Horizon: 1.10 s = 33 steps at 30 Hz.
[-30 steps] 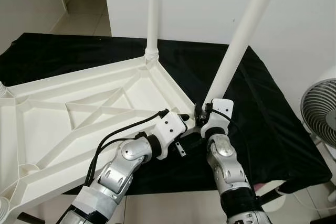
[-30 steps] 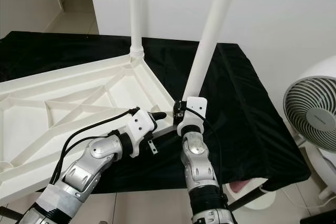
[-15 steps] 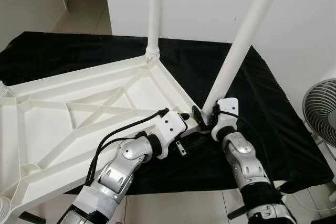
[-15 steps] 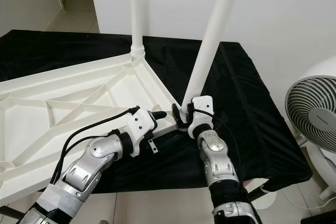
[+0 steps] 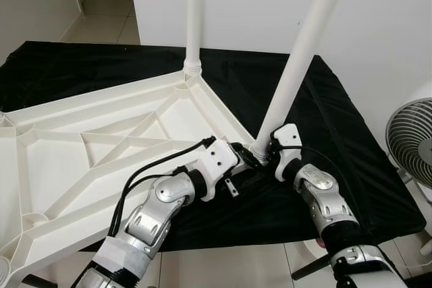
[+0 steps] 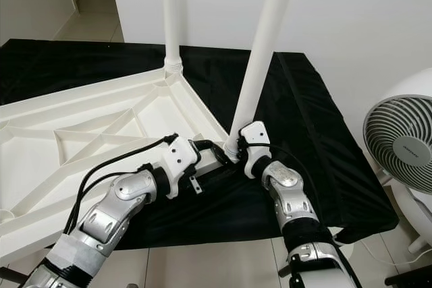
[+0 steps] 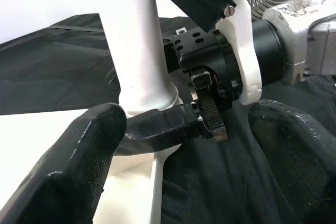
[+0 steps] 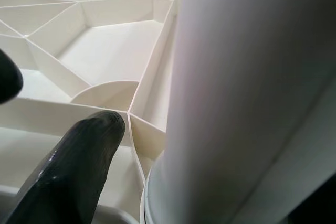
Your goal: Building children table
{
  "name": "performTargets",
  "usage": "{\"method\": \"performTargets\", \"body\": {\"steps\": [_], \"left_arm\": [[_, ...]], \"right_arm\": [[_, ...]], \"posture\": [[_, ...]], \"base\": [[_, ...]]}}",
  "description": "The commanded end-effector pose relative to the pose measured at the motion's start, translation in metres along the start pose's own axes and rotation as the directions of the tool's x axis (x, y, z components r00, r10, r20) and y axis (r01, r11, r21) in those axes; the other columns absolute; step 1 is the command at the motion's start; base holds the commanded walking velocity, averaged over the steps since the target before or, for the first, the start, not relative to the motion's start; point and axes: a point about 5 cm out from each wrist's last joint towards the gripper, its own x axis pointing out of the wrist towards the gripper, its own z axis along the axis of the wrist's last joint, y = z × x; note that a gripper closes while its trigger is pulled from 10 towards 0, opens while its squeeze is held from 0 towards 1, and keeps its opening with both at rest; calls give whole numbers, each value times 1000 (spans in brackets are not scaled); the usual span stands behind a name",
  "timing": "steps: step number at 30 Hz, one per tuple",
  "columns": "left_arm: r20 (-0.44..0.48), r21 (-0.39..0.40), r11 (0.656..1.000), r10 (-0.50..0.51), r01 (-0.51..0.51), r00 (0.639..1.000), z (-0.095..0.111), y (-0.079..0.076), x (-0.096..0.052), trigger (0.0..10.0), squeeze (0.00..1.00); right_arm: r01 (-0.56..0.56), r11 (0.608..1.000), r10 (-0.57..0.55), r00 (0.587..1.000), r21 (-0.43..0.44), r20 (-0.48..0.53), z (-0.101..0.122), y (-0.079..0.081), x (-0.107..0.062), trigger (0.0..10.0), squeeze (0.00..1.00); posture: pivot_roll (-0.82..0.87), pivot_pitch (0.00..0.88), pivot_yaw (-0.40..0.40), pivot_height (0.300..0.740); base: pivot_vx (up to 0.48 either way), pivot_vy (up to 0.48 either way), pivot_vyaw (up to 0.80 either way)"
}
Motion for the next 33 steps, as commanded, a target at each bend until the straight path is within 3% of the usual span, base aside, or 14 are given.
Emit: {"method": "performTargets", "body": {"steps": [1, 3, 4, 5, 14, 17, 22, 25, 27, 29, 30, 31, 32, 33], "left_arm": [[6, 15, 999, -36, 36, 999, 2, -2, 1, 10000, 0], [6, 15, 999, -36, 36, 999, 2, -2, 1, 10000, 0], [4, 25, 999, -49, 49, 999, 1, -4, 0, 10000, 0], [5, 29, 998, -62, 62, 998, 1, -6, 0, 10000, 0], [30, 13, 998, -63, 62, 998, 6, -9, 5, 10000, 0], [32, 6, 999, -50, 50, 998, 7, -8, 6, 10000, 0], [23, -3, 1000, -31, 31, 999, 5, -4, 2, 10000, 0], [20, -2, 1000, -23, 23, 1000, 4, -2, 1, 10000, 0], [20, -2, 1000, -23, 23, 1000, 4, -2, 1, 10000, 0], [19, -2, 1000, -22, 22, 1000, 4, -2, 1, 10000, 0], [19, -2, 1000, -22, 22, 1000, 4, -2, 1, 10000, 0], [16, -4, 1000, -27, 28, 999, 3, -4, 1, 10000, 0], [16, -4, 1000, -27, 28, 999, 3, -4, 1, 10000, 0], [15, -6, 1000, -30, 30, 999, 2, -4, 1, 10000, 0]], "right_arm": [[-47, 999, 47, 999, -26, 13, 6, 1, 6, 3765, 0], [-47, 999, 47, 999, -26, 13, 6, 1, 6, 3765, 0], [-60, 998, 60, 998, -28, 10, 6, 0, 7, 980, 0], [-72, 997, 72, 997, -29, 1, 4, 0, 6, 0, 0], [-99, 995, 99, 995, -7, -10, -6, 2, 0, 0, 0], [-61, 998, 61, 998, 15, -10, -9, 1, -2, 0, 0], [135, 991, -134, 990, 23, -48, -16, -6, -4, 0, 0], [225, 972, -223, 974, 70, -37, -16, 0, -2, 0, 0], [225, 972, -223, 974, 70, -37, -16, 0, -2, 0, 0], [328, 934, -325, 945, 143, -45, -17, 7, -1, 0, 0], [328, 934, -325, 945, 143, -45, -17, 7, -1, 0, 0], [467, 865, -463, 884, 184, -68, -17, 14, 0, 0, 0], [467, 865, -463, 884, 184, -68, -17, 14, 0, 0, 0], [521, 833, -517, 853, 184, -72, -17, 18, 0, 0, 0]], "posture": [[134, 21, -67, 740], [134, 21, -67, 740], [134, 21, -67, 740], [135, 23, -75, 740], [124, 31, -65, 740], [124, 32, -61, 740], [125, 33, -58, 740], [125, 31, -59, 740], [125, 31, -59, 740], [123, 29, -59, 740], [123, 29, -59, 740], [117, 26, -57, 740], [117, 26, -57, 740], [115, 24, -56, 740]], "base": [[0, 0, 0], [0, 0, 0], [0, 0, 0], [0, 0, 0], [0, 0, 0], [0, 0, 0], [0, 0, 0], [0, 0, 0], [0, 0, 0], [0, 0, 0], [0, 0, 0], [0, 0, 0], [0, 0, 0], [0, 0, 0]]}}
